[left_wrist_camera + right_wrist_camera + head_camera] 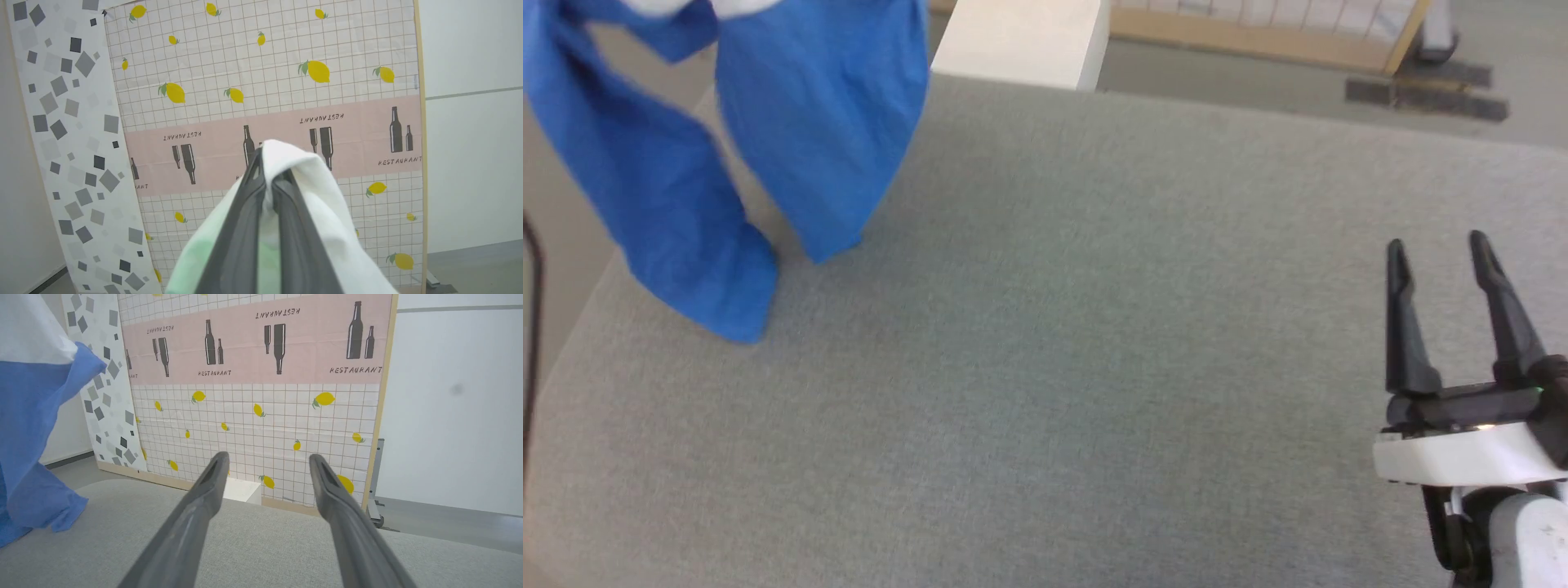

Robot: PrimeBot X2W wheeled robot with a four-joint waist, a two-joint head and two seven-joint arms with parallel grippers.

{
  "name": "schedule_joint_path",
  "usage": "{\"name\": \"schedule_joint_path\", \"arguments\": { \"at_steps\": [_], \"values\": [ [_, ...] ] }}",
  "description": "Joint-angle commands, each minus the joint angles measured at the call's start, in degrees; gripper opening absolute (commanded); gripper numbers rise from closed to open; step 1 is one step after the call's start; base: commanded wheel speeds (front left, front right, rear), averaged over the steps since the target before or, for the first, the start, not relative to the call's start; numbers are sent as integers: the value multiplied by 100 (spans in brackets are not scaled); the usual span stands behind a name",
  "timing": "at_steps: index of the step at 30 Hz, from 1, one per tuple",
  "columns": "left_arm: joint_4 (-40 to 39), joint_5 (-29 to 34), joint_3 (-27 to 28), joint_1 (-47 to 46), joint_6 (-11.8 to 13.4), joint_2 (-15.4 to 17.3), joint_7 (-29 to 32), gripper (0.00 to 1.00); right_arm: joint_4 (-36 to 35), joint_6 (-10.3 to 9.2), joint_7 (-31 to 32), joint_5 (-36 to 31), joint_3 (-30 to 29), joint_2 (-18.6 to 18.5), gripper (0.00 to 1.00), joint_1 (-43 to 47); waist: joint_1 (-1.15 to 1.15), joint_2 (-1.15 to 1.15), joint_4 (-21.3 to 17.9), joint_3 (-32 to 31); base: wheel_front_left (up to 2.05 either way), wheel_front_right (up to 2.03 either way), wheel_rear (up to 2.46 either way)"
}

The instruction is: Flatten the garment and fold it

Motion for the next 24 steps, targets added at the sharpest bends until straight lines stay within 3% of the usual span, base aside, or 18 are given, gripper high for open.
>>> {"name": "schedule_joint_path", "arguments": {
  "at_steps": [1, 11, 17, 24],
  "values": [
    [-147, -116, 10, -229, 99, -189, 76, 0, 38, -10, -53, 58, -66, 2, 100, 73, 1, 0, -249, -318, 0, 0, 0],
    [-688, -607, -290, -914, 423, -1320, 478, 0, 307, -10, -213, 254, -401, 2, 100, 44, 1, 0, -641, -438, 0, 0, 0],
    [-804, -838, -591, -740, 553, -1941, 551, 0, 295, -10, -257, 315, -631, 2, 100, 3, 1, 0, -887, -358, 0, 0, 0],
    [-1002, -875, -1206, 306, 504, -2193, 588, 0, 254, -10, -275, 359, -980, 3, 100, -94, 1, 0, -1158, -193, 0, 0, 0]
  ]
}}
